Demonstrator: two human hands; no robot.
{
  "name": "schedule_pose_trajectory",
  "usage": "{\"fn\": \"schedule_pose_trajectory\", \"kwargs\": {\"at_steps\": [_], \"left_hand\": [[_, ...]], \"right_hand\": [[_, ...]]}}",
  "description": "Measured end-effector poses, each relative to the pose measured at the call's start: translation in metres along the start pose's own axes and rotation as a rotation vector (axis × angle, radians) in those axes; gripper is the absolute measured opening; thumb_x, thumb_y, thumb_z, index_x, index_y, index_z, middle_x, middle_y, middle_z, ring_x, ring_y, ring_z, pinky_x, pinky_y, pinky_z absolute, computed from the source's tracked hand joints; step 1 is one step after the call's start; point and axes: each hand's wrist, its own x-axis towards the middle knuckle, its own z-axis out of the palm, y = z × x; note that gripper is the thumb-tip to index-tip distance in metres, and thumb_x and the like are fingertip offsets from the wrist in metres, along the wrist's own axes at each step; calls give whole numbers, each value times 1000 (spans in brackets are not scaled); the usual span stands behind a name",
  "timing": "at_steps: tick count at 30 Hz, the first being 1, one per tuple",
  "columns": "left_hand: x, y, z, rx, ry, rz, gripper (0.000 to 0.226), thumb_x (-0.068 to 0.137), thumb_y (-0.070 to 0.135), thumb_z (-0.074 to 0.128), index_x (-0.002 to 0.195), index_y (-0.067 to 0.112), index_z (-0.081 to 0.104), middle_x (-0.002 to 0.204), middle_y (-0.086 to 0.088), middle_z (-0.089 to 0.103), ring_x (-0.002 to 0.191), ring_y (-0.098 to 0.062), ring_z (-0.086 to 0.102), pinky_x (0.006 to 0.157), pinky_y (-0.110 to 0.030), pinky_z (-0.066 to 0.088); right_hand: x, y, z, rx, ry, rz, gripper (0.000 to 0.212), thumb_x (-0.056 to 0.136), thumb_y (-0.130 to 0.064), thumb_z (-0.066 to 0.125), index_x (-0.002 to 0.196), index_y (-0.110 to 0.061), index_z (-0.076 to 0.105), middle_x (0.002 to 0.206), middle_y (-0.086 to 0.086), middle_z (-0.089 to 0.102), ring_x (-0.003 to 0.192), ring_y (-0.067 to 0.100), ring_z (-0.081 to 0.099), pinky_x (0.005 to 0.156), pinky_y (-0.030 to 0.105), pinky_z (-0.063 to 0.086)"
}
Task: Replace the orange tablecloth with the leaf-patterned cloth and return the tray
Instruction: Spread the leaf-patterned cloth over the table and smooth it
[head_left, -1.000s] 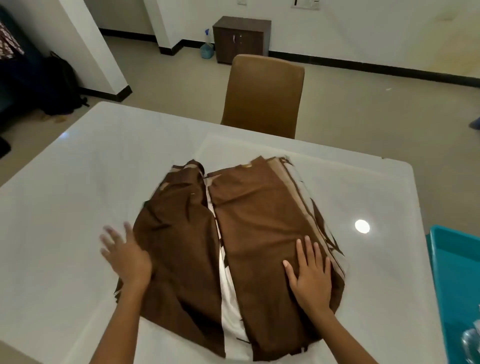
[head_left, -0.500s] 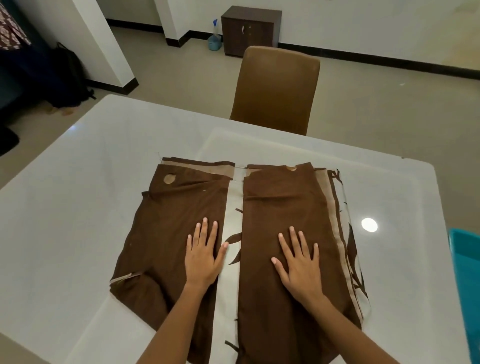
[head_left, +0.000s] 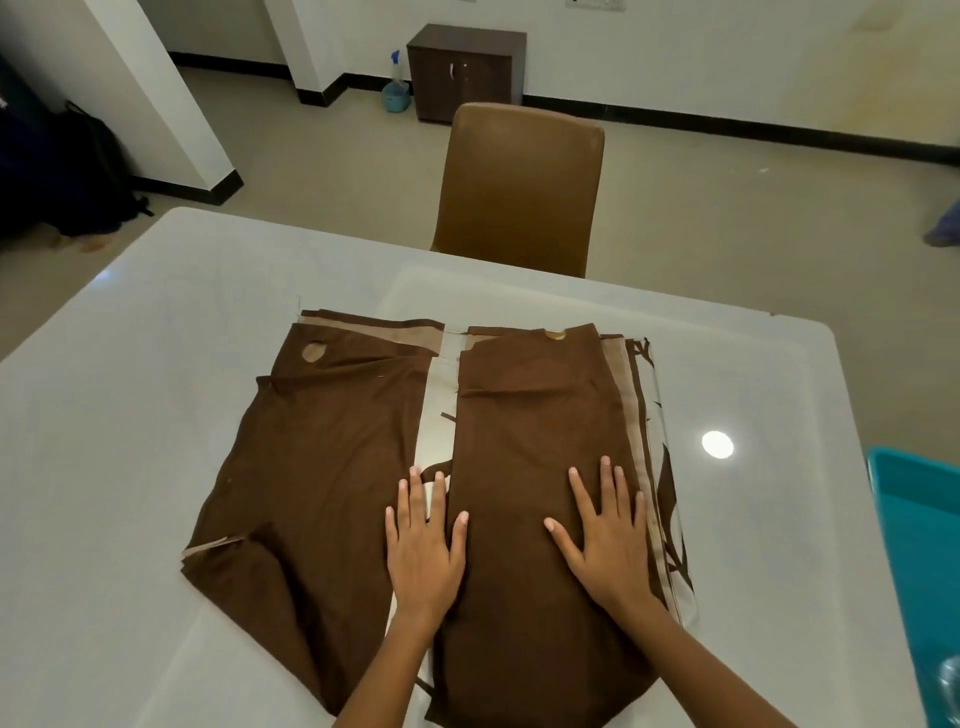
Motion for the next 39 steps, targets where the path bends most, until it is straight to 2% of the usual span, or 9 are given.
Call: {"fn": "schedule_pose_trajectory", "kwargs": {"at_steps": [2, 5, 11, 16, 20, 22, 25, 28, 39], "left_hand": [[1, -2, 3, 17, 20, -15, 63, 94, 56, 18, 148, 24, 28, 156, -5, 22, 143, -24, 20, 112, -42, 19], [2, -3, 2, 20, 26, 2, 65, 94, 61, 15, 148, 26, 27, 156, -3, 20, 144, -23, 17, 113, -42, 18], [5, -12, 1, -4, 32, 53, 61, 96, 57, 4, 148, 31, 24, 156, 1, 16, 144, -19, 14, 114, -42, 18], [5, -11, 1, -5, 40, 41, 55, 99, 50, 7, 147, 30, 26, 155, -2, 23, 143, -22, 20, 113, -41, 21], [12, -21, -2, -2, 34, 61, 57, 98, 50, 4, 147, 31, 26, 156, -1, 20, 144, -20, 16, 113, -41, 20], [23, -34, -8, 14, 29, 69, 58, 97, 52, 4, 147, 32, 25, 156, -1, 18, 144, -19, 14, 113, -41, 20], [42, -59, -21, 46, 23, 95, 57, 96, 52, 8, 148, 34, 21, 157, 1, 12, 145, -17, 8, 114, -40, 16], [52, -76, -27, 53, 41, 117, 54, 96, 48, 10, 148, 35, 21, 157, 2, 13, 145, -17, 8, 115, -38, 14], [55, -80, -23, 86, 44, 140, 52, 98, 48, 15, 148, 36, 23, 157, 3, 17, 145, -16, 8, 115, -38, 13]], "right_hand": [[-3, 8, -4, 0, -11, -2, 74, 88, -70, 25, 149, -30, 15, 158, 0, 5, 145, 21, 2, 117, 43, 1], [-10, 23, -11, 6, -9, 23, 77, 88, -70, 23, 150, -25, 14, 158, -2, 10, 145, 19, 6, 117, 43, 7], [-23, 44, -15, -73, 1, 87, 77, 90, -65, 24, 150, -18, 18, 157, -1, 17, 144, 15, 12, 118, 44, 5], [-22, 14, -19, -31, 59, 220, 74, 91, -59, 17, 147, -12, 26, 155, 6, 24, 143, 24, 17, 116, 52, 10], [-16, -41, -5, 14, -82, -82, 68, 92, -66, 13, 149, -30, 9, 157, -3, -1, 146, 21, -2, 113, 45, -11], [-14, -59, 6, -16, -138, -158, 68, 92, -68, 18, 149, -32, 12, 158, -1, 2, 146, 22, 2, 113, 46, -7], [-4, -73, 13, -17, -138, -170, 68, 91, -68, 24, 149, -33, 19, 158, -1, 10, 145, 20, 8, 114, 47, 2], [4, -79, 14, 1, -111, -165, 68, 90, -69, 24, 149, -34, 17, 158, -4, 11, 145, 17, 5, 116, 45, 1], [-31, -5, -4, 10, -85, -21, 67, 93, -62, 25, 149, -27, 18, 157, -7, 14, 144, 15, 14, 116, 34, 6]]}}
